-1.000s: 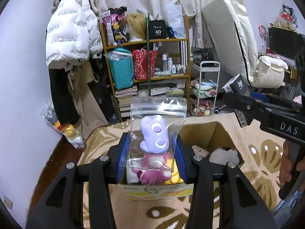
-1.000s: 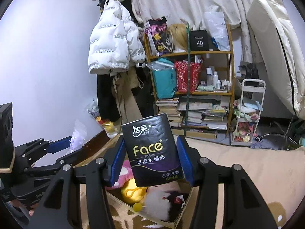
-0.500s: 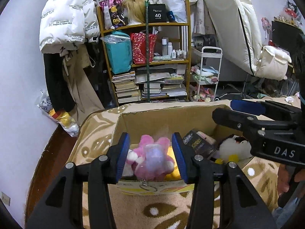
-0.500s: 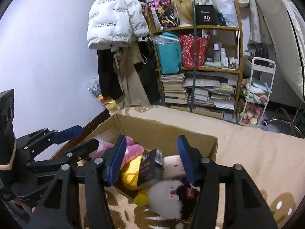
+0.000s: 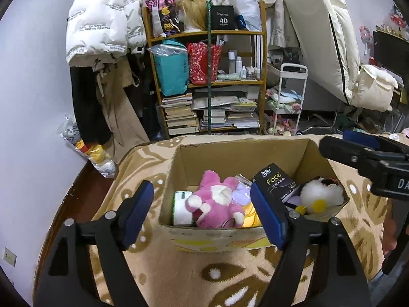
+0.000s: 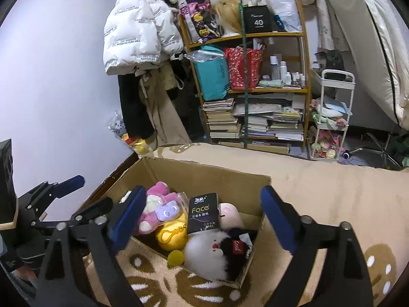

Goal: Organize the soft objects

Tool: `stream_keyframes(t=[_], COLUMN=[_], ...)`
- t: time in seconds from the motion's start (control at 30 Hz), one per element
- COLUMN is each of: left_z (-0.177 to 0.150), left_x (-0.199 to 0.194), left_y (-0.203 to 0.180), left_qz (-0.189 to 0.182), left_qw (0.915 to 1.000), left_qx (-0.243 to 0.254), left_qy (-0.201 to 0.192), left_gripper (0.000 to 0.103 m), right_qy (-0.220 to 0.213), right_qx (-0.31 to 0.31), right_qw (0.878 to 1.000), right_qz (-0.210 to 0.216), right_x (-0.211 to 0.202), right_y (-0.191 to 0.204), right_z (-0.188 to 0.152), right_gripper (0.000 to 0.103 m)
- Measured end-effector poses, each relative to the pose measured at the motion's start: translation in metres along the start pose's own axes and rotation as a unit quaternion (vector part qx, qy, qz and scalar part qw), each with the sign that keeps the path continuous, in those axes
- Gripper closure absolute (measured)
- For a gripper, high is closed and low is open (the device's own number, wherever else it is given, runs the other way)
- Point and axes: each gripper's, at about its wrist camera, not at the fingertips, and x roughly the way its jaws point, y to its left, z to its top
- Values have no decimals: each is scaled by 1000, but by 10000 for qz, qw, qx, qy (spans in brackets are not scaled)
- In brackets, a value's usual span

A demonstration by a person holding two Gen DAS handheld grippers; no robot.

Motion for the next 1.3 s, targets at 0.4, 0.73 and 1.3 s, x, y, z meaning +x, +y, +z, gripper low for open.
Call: stream_keyframes(t=[0.4, 0.73, 1.3], left_z=[-2, -10, -41], left_x=[-53, -101, -166], left_y=[13, 23, 13], left_qz=[247, 491, 814], left_qw=[9994, 9968, 9935], left_qx=[-181, -410, -348], left_qy=[-189, -472, -721], left_gripper=[11, 4, 4], right_qy=[-236, -561, -933], right_qx=[115, 104, 263], right_qw=[9991, 9974, 9950], right_qz=[-325, -438, -225], right_x=[-57, -109, -171], right_y=[-1, 0, -1], right_z=[-2, -5, -14], right_gripper=[0, 0, 0])
